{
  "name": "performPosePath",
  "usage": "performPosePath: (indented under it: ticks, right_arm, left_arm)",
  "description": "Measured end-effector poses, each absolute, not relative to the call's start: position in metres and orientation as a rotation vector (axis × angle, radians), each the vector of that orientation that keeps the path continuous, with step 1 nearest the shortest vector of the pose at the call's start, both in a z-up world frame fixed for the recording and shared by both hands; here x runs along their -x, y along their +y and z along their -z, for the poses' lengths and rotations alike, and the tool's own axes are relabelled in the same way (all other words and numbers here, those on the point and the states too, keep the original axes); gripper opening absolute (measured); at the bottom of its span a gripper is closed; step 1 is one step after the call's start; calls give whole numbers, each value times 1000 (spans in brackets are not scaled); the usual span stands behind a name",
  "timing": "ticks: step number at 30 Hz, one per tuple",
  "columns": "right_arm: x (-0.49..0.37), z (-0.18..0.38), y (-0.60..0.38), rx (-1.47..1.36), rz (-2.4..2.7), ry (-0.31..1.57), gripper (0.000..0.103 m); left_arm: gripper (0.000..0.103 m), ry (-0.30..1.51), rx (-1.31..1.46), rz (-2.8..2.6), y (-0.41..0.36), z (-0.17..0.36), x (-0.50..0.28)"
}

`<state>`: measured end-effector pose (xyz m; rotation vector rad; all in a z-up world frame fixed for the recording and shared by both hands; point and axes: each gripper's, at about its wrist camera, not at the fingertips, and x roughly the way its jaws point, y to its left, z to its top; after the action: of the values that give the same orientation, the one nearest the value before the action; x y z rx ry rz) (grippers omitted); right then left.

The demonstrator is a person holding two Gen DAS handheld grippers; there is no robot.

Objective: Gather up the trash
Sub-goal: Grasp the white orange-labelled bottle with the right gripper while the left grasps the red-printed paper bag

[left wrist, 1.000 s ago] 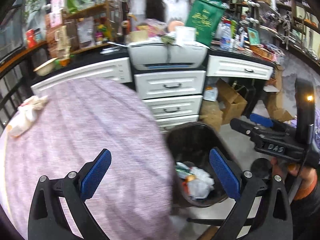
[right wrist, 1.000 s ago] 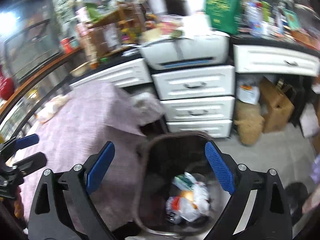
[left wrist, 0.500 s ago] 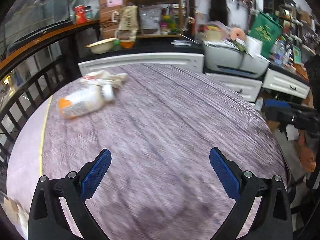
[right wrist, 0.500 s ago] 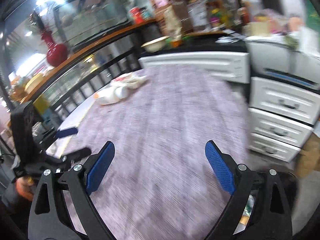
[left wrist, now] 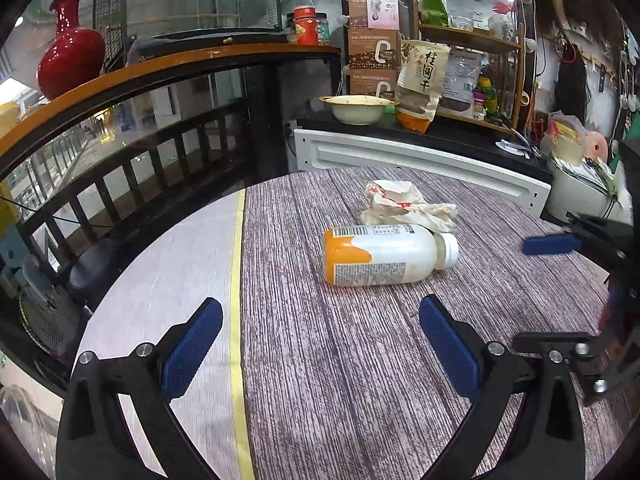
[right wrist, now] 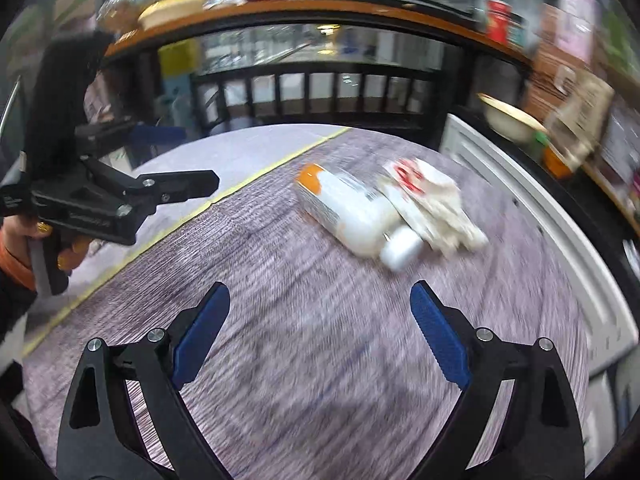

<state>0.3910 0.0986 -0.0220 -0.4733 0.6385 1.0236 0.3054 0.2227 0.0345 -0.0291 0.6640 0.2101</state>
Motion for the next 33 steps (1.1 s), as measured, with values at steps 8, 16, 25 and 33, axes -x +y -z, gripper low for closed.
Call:
performPosePath:
  ticks: [8, 16, 25, 33]
  right_arm:
    - [-443, 28, 184, 712, -1116, 673, 82]
    - [-469, 55, 231, 940, -1118, 690, 79]
    - [-476, 79, 256, 973, -1113, 744, 63]
    - [-436, 53, 170, 609, -1214, 800, 63]
  left_arm:
    - [97, 641, 205, -196, 262, -38, -343]
    - [97, 654, 407, -275, 308, -20, -369]
    - [97, 665, 482, -360, 331, -6, -382]
    - [97, 685, 514, -256, 316, 5, -399]
